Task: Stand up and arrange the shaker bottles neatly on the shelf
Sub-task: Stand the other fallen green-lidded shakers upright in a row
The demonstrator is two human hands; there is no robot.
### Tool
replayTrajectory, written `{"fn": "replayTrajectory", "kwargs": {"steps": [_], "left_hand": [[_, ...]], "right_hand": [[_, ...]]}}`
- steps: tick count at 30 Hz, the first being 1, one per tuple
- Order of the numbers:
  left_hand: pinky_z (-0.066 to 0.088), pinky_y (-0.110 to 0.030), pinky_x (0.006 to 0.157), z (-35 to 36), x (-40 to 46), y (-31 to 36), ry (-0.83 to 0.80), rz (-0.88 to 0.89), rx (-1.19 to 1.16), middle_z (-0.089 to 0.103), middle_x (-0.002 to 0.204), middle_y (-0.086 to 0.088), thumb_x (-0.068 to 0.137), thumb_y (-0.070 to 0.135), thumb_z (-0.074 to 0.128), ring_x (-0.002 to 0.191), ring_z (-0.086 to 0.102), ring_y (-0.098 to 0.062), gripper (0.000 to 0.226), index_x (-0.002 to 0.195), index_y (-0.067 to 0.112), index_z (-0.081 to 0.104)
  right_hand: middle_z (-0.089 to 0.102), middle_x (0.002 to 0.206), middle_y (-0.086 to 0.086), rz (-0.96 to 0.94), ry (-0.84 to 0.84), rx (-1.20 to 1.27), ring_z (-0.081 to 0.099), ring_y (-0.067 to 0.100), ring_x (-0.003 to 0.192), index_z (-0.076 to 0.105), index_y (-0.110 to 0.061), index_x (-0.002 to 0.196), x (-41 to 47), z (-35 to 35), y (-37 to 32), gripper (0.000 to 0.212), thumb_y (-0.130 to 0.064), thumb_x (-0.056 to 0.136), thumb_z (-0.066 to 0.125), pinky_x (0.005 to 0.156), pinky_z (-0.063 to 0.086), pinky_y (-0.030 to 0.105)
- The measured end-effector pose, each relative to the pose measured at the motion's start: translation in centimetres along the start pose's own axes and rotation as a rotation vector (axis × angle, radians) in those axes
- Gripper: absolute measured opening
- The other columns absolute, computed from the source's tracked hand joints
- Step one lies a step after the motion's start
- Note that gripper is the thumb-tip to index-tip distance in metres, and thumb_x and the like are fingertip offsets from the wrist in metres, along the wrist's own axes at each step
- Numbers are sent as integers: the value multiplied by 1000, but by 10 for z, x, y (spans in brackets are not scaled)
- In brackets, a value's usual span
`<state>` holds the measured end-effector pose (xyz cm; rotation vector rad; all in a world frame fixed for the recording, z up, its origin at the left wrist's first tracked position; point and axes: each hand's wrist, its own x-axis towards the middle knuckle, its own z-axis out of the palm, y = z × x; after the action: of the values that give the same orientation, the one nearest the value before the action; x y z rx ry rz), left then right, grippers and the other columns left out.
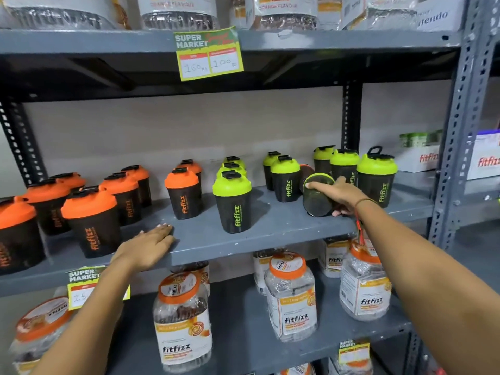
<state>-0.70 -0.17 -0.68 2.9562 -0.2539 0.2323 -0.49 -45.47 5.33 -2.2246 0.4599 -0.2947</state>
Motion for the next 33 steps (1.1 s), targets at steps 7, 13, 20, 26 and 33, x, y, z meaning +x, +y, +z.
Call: {"fn": "replayTrajectory", "kwargs": {"steps": [7, 13, 20, 26, 33], "left_hand": [[9, -40, 121, 1, 1, -1, 14, -26, -33, 19, 161, 3, 101, 43, 27, 148, 20, -20, 52, 150, 27, 28], [10, -40, 121, 1, 0, -3, 12, -42, -51, 19, 160, 4, 101, 43, 25, 148, 20, -20, 52, 150, 29, 28], [9, -39, 121, -2, -3, 2, 11, -40, -52, 20, 160, 3, 102, 41, 26, 148, 19, -17, 51, 151, 27, 26], [13, -43, 121, -3, -3, -1, -9, -57, -71, 20, 160, 4, 99, 47, 26, 147, 21, -22, 54, 150, 31, 27], [14, -46, 120, -4, -3, -2, -15, -83, -92, 20, 160, 6, 88, 59, 20, 147, 21, -24, 66, 149, 36, 27]], "right_hand": [[55, 123, 13, -21, 12, 116, 69, 33, 92, 18, -21, 147, 1, 5, 3, 117, -73, 55, 71, 47, 54, 28], [56, 131, 12, -197, 245, 264, 57, 33, 115, 10, -22, 156, -11, 22, 5, 115, -62, 70, 75, 87, 54, 38], [59, 127, 10, -274, 297, 308, 58, 31, 116, 55, -11, 122, -24, 53, 4, 88, -65, 57, 76, 97, 50, 46], [56, 125, 9, -367, 276, 91, 55, 31, 118, 47, -14, 120, -32, 63, 12, 84, -63, 60, 79, 96, 49, 47], [56, 123, 8, -363, 334, 26, 58, 33, 114, 44, -16, 119, -43, 68, 14, 94, -79, 54, 70, 90, 52, 47]]}}
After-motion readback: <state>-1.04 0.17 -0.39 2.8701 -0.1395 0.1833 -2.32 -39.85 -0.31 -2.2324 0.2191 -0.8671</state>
